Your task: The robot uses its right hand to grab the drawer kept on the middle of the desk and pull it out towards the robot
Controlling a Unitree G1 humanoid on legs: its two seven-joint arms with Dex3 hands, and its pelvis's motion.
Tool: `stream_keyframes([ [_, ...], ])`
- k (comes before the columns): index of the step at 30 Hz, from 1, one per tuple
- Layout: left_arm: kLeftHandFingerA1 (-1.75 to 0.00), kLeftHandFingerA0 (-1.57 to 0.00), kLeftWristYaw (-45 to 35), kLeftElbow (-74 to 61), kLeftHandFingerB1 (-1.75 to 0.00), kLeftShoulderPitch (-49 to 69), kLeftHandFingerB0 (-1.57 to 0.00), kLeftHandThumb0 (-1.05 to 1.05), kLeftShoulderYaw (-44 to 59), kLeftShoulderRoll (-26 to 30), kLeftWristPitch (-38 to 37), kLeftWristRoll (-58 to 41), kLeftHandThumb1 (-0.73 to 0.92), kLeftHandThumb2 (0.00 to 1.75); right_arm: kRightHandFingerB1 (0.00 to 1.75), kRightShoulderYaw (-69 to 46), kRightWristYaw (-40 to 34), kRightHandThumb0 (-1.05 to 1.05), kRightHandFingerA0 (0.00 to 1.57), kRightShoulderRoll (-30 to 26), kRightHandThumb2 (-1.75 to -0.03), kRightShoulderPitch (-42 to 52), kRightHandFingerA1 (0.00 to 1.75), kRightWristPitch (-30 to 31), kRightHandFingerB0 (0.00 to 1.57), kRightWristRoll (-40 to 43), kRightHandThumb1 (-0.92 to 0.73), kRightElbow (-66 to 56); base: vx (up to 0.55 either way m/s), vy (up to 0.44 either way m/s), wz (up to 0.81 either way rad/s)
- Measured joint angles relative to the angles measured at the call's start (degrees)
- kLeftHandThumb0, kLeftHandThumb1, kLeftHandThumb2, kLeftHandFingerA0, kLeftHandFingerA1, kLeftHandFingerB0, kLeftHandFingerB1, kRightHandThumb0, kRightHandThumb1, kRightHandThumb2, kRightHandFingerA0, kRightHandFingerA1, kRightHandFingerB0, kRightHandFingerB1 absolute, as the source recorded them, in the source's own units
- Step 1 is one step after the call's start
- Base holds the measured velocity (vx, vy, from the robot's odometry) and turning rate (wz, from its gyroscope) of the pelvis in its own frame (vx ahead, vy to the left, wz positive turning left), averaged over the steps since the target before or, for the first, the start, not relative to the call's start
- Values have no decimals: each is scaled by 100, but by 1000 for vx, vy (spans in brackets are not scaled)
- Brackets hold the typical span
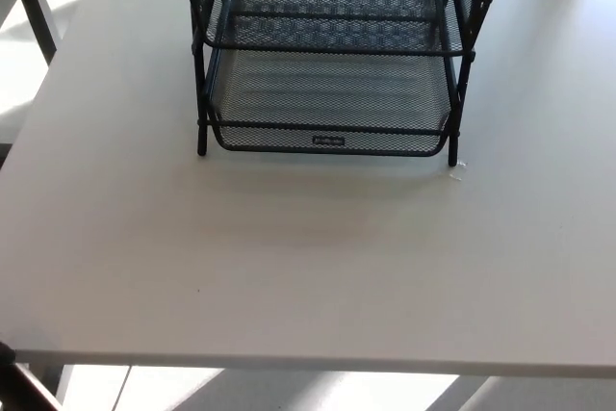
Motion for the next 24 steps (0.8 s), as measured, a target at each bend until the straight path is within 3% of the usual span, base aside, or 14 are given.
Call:
stream_keyframes([
  [1,-88,-81,-6,-91,-56,4,-80,-29,2,74,-63,8,55,56,35,-1,0,-59,54,-56,-57,-13,58,0,49,0,-56,-1,0,0,0],
  [2,-88,-79,-13,-200,-56,14,-79,-30,2,156,-139,19,56,57,50,0,0,-65,52,-124,-86,-20,69,-1,42,-3,-45,-2,0,0,0],
  [3,-88,-80,-23,-314,-57,37,-80,-30,1,250,-213,35,57,57,49,2,0,-66,53,-200,-88,-21,72,1,39,-6,-46,-7,0,0,0],
  [4,-88,-80,-35,-420,-57,56,-80,-30,1,333,-287,50,56,57,35,30,7,-63,47,-295,-58,-26,70,36,48,-26,-58,-14,0,0,0],
  [6,-87,-80,-64,-595,-56,89,-80,-29,1,482,-432,87,56,56,36,68,37,-64,41,-509,-58,-33,66,124,50,-62,-57,-49,0,0,0],
  [15,-86,-80,-158,-868,-57,188,-81,-28,-8,805,-1029,246,55,56,38,-470,257,-60,43,-1864,-58,318,66,352,48,2,-57,-425,0,0,0],
  [19,-87,-80,-178,-892,-58,200,-81,-29,-3,827,-1115,254,56,57,35,-1000,272,-58,33,-1933,-57,606,67,502,43,115,-58,-1152,0,0,0],
  [24,-87,-82,-208,-902,-57,205,-81,-28,1,858,-1186,286,55,56,40,-1603,469,-52,49,-2051,-57,757,75,899,48,265,-54,-1981,0,0,0],
])
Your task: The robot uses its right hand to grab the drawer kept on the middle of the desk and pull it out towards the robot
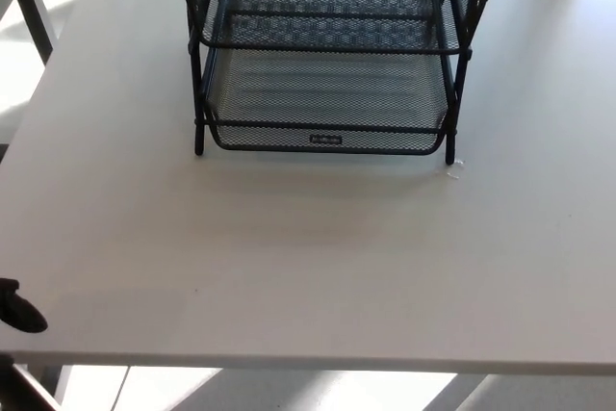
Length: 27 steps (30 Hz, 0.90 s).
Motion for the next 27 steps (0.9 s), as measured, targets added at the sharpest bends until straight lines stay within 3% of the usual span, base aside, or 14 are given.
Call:
stream_keyframes([
  [1,-87,-82,-6,-4,-58,2,-82,-28,3,7,-13,11,54,56,53,-142,40,-58,53,-21,-86,38,74,77,43,22,-42,-181,0,0,0],
  [3,-85,-81,-17,-17,-57,11,-82,-28,15,11,-25,31,54,57,37,-428,97,-60,60,-65,-58,153,71,208,52,53,-57,-595,0,0,0],
  [10,-88,-81,-73,-33,-58,20,-81,-30,65,41,-93,63,55,56,38,-925,52,-63,95,-277,-59,180,107,383,27,-48,-62,-1502,0,0,0],
  [11,-85,-80,-76,-33,-57,21,-81,-29,67,41,-101,64,55,56,54,-912,48,-75,75,-306,-61,125,136,383,21,-62,-59,-1496,0,0,0],
  [13,-85,-80,-100,-49,-57,26,-81,-29,80,41,-108,65,55,56,54,-801,-20,-75,75,-475,-61,-160,136,378,21,-175,-59,-1468,0,0,0],
  [14,-85,-81,-110,-69,-57,26,-82,-28,84,41,-109,66,55,56,68,-778,-94,-83,27,-538,-61,-297,124,360,6,-244,-68,-1480,0,0,0],
  [15,-87,-81,-116,-79,-58,31,-81,-28,91,41,-110,66,55,56,68,-757,-144,-87,11,-595,-58,-384,113,360,3,-307,-69,-1552,0,0,0],
  [16,-89,-82,-121,-78,-58,36,-82,-28,94,41,-111,68,54,56,58,-731,-169,-95,13,-626,-99,-459,80,367,4,-365,-56,-1677,0,0,0],
  [17,-90,-82,-121,-78,-58,33,-82,-28,94,41,-122,74,54,56,63,-699,-218,-91,0,-675,-60,-571,99,372,2,-448,-74,-1862,0,0,0],
  [19,-89,-81,-124,-78,-58,32,-81,-30,97,40,-128,75,55,56,55,-655,-326,-89,13,-723,-94,-761,79,360,3,-585,-55,-2128,0,0,0],
  [23,-89,-80,-146,-76,-58,31,-81,-29,102,40,-129,77,55,56,34,-547,-428,-75,0,-764,-59,-1059,64,352,0,-835,-65,-2787,0,0,0],
  [24,-87,-80,-155,-76,-58,32,-81,-29,103,40,-128,77,56,56,32,-512,-423,-75,0,-785,-88,-1123,44,381,1,-882,-46,-2900,0,0,0],
  [25,-88,-79,-167,-77,-57,36,-80,-30,109,40,-128,80,56,57,34,-330,-415,-67,0,-825,-58,-1393,47,409,2,-963,-60,-3068,0,0,0],
  [27,-88,-79,-171,-82,-58,38,-81,-31,117,40,-128,84,57,57,31,-69,-401,-76,3,-836,-84,-1804,36,418,3,-1020,-45,-3252,0,0,0],
])
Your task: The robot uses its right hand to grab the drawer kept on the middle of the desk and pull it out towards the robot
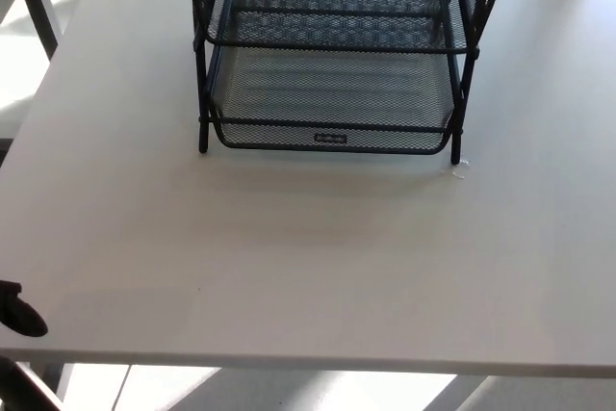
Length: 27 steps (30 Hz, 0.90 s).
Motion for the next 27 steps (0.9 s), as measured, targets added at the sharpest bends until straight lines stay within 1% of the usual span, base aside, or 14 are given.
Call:
stream_keyframes([
  [1,-88,-80,0,0,-57,2,-81,-30,4,0,0,4,56,56,34,124,13,-66,1,0,-84,-178,45,18,2,-29,-42,-64,0,0,0],
  [2,-88,-81,0,-1,-57,3,-82,-29,9,0,0,8,55,56,27,257,32,-64,5,2,-60,-347,42,40,8,-66,-59,-131,0,0,0],
  [6,-89,-81,-1,-2,-59,10,-83,-29,31,0,-1,17,55,57,31,814,123,-67,6,177,-58,-1090,43,93,7,-151,-60,-603,0,0,0],
  [7,-90,-81,-1,-1,-58,10,-82,-30,36,-1,-2,19,55,57,34,990,179,-70,6,268,-83,-1322,52,111,1,-158,-42,-749,0,0,0],
  [13,-89,-81,0,32,-59,11,-82,-29,46,-31,-56,43,54,57,33,1927,389,-65,0,992,-86,-2282,48,90,5,-256,-44,-1261,0,0,0],
  [14,-87,-81,0,50,-58,8,-81,-29,46,-35,-77,45,55,56,29,2120,447,-65,4,1132,-61,-2430,34,72,7,-295,-62,-1272,0,0,0],
  [15,-87,-81,-1,53,-58,12,-81,-29,46,-35,-84,47,55,56,36,2246,497,-70,0,1235,-85,-2523,41,69,0,-320,-45,-1283,0,0,0],
  [17,-86,-80,-3,40,-56,12,-80,-29,47,-39,-84,48,55,56,35,2501,602,-67,3,1452,-82,-2700,47,80,4,-383,-44,-1301,0,0,0],
  [22,-88,-80,-11,23,-56,12,-81,-29,48,-42,-87,52,55,56,37,2903,857,-72,0,1860,-85,-2990,43,214,0,-577,-44,-1506,0,0,0],
  [23,-87,-81,-11,16,-57,11,-81,-28,49,-44,-87,54,55,56,33,2962,897,-65,6,1946,-58,-3029,45,235,9,-621,-59,-1543,0,0,0],
  [24,-87,-80,-11,16,-57,12,-81,-28,49,-44,-87,55,55,56,51,3004,918,-38,4,2005,-95,-3057,54,242,0,-649,-37,-1555,0,0,0],
  [25,-88,-81,-11,14,-57,12,-81,-28,49,-45,-87,55,55,56,45,3060,927,-69,5,2091,-85,-3101,54,231,0,-681,-42,-1542,0,0,0],
  [26,-88,-81,-12,13,-57,11,-81,-28,50,-46,-87,57,55,56,44,3116,926,-74,4,2207,-85,-3150,54,190,0,-718,-43,-1509,0,0,0],
  [27,-88,-81,-12,13,-57,10,-81,-28,50,-46,-89,58,55,56,51,3193,924,-39,3,2300,-95,-3202,55,175,0,-783,-35,-1477,0,0,0],
])
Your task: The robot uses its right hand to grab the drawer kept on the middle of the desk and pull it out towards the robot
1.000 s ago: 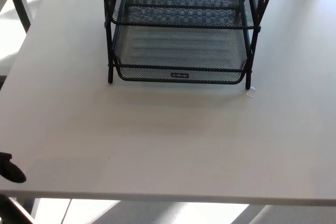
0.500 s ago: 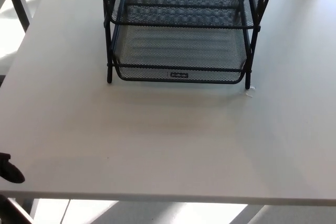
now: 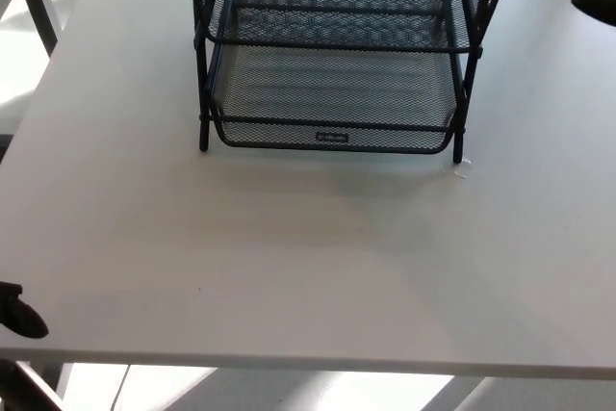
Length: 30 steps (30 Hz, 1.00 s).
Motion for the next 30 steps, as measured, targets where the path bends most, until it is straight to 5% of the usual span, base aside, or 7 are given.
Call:
stream_keyframes([
  [1,-89,-80,0,0,-59,0,-81,-28,0,-1,0,2,55,56,35,97,1,-60,2,122,-58,-65,48,-1,9,-68,-57,20,0,0,0],
  [5,-87,-79,-1,-17,-58,-12,-80,-29,0,-2,0,7,56,56,41,350,54,-73,0,665,-83,-316,51,-8,5,-124,-41,67,0,0,0],
  [6,-87,-79,-2,-17,-58,-12,-80,-29,0,-1,0,7,56,56,51,409,72,-39,2,767,-96,-369,53,-1,0,-155,-37,79,0,0,0],
  [9,-87,-79,-8,-23,-58,-11,-80,-29,0,-1,0,8,56,56,51,626,112,-39,2,992,-96,-463,54,11,0,-297,-36,111,0,0,0],
  [10,-87,-80,-12,-17,-58,-11,-80,-29,0,-2,-1,8,56,56,43,725,121,-82,3,1089,-81,-494,53,6,0,-357,-43,166,0,0,0],
  [13,-88,-80,-15,-13,-57,-12,-80,-30,0,-2,-1,11,56,57,35,920,154,-66,3,1281,-59,-565,48,4,8,-488,-57,286,0,0,0],
  [30,-89,-81,-61,-70,-59,-76,-82,-28,-2,-67,-1,16,55,57,27,1747,350,-69,1,2429,-82,-844,43,11,0,-981,-38,1422,0,0,0],
])
